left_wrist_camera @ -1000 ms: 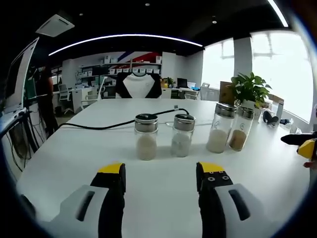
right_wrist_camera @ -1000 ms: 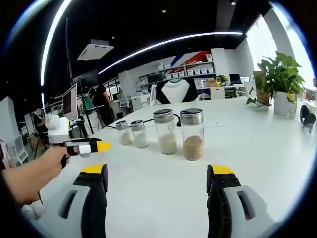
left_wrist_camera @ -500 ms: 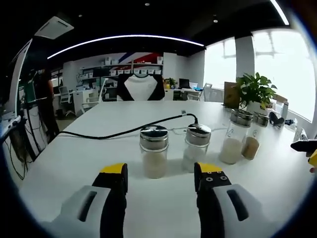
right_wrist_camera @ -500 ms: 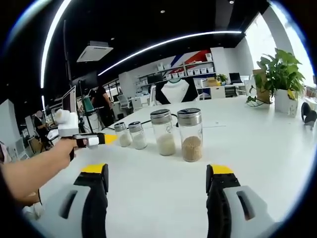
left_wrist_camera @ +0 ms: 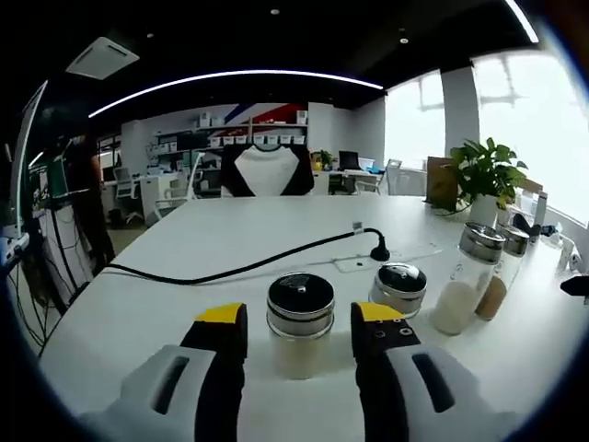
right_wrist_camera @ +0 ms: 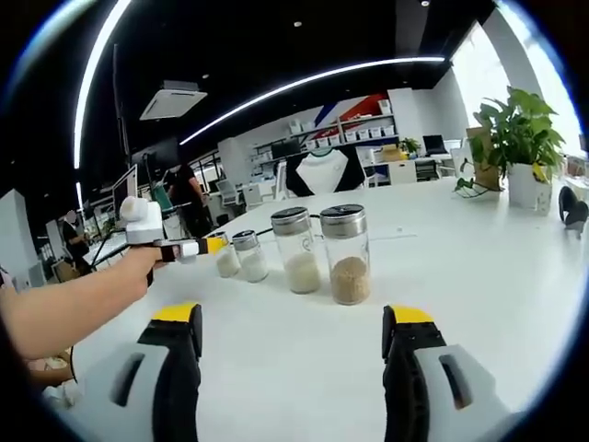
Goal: Rotate the seasoning bottle until the label or dispensing opening points toward the visible target arrow and the bottle remains upright within the marked orientation range
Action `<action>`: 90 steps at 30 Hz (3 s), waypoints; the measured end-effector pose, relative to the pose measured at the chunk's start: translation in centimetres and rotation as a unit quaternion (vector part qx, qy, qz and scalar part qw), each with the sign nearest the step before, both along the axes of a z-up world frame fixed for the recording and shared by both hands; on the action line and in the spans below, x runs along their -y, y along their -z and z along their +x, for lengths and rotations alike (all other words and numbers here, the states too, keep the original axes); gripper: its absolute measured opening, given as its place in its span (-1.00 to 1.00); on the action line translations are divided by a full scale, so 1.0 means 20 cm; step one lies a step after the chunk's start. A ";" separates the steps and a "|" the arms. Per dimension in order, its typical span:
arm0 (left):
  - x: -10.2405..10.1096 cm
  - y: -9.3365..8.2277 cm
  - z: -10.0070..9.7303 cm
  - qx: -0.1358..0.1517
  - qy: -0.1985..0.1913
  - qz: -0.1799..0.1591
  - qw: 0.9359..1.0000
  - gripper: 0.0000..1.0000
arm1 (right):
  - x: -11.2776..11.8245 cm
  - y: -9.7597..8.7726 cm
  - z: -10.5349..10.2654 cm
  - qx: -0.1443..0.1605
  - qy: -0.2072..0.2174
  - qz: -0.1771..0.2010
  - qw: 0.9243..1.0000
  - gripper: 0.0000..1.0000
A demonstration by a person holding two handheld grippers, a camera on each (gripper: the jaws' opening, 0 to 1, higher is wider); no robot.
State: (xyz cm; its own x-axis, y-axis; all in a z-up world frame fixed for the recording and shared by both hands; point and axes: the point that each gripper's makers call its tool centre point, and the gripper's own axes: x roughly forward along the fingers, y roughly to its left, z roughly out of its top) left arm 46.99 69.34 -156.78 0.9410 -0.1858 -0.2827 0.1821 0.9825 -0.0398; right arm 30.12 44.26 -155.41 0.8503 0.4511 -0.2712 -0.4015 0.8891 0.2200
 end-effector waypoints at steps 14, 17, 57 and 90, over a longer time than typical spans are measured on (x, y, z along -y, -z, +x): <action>0.02 0.00 0.07 0.005 -0.003 -0.003 1.000 -0.24 | 0.03 0.03 0.01 -0.007 0.004 0.003 1.000 0.60; 0.01 0.00 0.07 0.004 -0.006 -0.007 1.000 -0.31 | 0.03 0.03 0.02 -0.007 0.004 0.004 1.000 0.59; 0.26 -0.36 -0.64 0.046 0.115 -0.034 0.992 -0.35 | -0.25 -0.18 -0.26 0.036 -0.116 0.007 0.993 0.40; 0.77 -0.76 -1.65 0.025 0.418 -0.130 0.899 -0.36 | -0.61 -0.51 -0.92 0.156 -0.493 0.090 0.851 -0.26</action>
State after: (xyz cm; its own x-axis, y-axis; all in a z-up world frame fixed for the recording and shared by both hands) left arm 14.04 53.95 -141.65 0.4522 -0.8875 -0.0886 0.8601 0.4602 -0.2203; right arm 11.74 56.37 -145.23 0.0518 0.9976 0.0471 -0.9968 0.0488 0.0629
